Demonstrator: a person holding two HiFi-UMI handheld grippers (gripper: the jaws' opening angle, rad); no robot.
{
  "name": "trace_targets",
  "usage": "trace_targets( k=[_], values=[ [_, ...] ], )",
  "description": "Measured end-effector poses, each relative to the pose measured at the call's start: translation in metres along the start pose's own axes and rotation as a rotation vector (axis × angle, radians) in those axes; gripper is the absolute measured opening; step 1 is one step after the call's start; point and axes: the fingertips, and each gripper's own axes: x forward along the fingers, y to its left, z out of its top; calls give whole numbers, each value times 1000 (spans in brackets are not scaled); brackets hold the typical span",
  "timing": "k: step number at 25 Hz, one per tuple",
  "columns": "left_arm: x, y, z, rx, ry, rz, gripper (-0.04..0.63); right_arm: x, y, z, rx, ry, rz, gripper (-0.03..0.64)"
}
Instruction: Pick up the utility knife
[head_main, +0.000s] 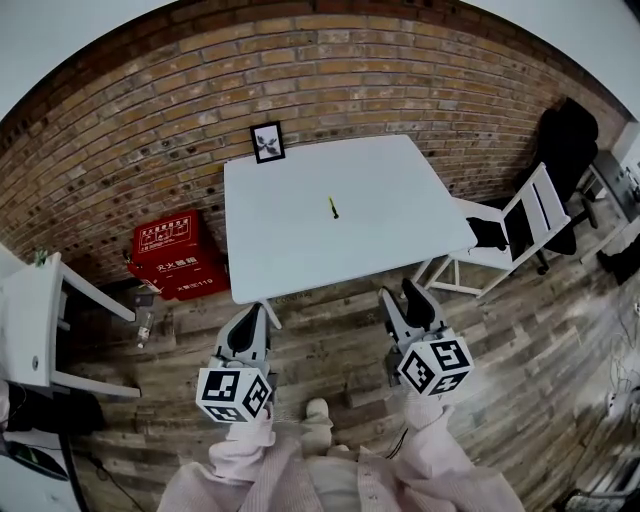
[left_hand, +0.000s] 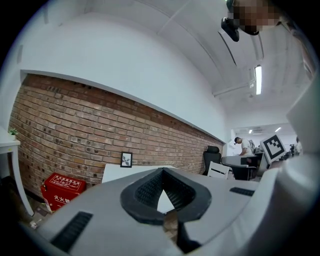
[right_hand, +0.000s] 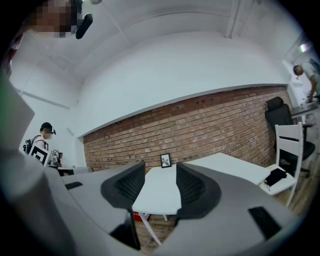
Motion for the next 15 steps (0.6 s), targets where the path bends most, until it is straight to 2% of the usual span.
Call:
trace_targets(
  k=[15],
  values=[
    [51,44,9,-24,4,-31,-6,68,5,-2,-12,24,-11,179]
  ],
)
